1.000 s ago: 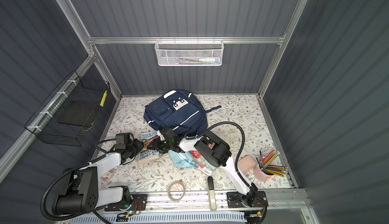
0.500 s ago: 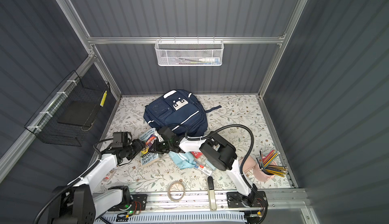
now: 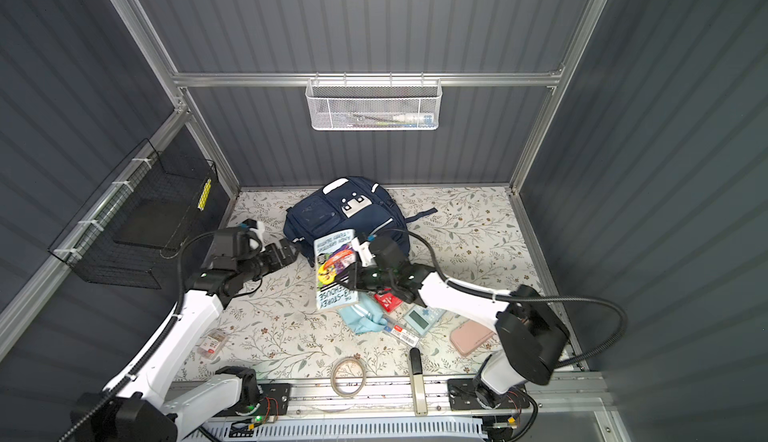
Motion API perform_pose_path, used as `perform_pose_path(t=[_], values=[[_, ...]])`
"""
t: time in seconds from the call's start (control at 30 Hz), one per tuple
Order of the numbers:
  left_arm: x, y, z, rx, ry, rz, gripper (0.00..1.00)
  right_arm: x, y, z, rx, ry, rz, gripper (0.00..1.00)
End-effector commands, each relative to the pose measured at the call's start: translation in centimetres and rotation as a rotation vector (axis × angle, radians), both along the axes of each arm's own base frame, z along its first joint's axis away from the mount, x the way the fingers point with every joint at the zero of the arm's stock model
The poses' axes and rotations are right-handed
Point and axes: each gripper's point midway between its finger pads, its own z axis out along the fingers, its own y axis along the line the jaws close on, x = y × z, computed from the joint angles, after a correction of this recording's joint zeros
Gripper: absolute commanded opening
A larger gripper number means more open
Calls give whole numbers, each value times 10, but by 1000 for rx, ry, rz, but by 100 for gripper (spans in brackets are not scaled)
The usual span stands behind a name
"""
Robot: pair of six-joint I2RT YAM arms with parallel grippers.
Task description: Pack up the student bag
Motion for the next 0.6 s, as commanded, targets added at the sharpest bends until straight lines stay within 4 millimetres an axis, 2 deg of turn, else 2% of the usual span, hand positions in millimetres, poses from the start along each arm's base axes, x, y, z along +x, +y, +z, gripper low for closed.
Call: perform_pose_path(t=[0.0, 0.03, 0.13, 0.23, 0.3, 0.37, 0.43, 0.57], values=[[18, -69, 13, 123, -108, -198, 99, 22, -58, 12, -49, -77, -109, 0], [23, -89, 6, 171, -100, -253, 99, 28, -78, 11, -72, -67, -146, 0], [32, -132, -19, 290, -72, -409, 100, 42, -126, 11, -71, -52, -239, 0], [49, -150, -43, 426, -81, -452, 100, 49, -171, 9, -86, -52, -343, 0], [58, -158, -61, 533, -71, -476, 100, 48, -194, 15, -87, -65, -393, 0], [74, -164, -76, 616, -78, -479, 98, 47, -212, 14, -77, -61, -432, 0], [85, -167, -92, 663, -64, -479, 92, 46, -224, 11, -67, -53, -459, 0], [103, -176, -103, 758, -111, -455, 78, 40, -239, 7, -74, -50, -490, 0]])
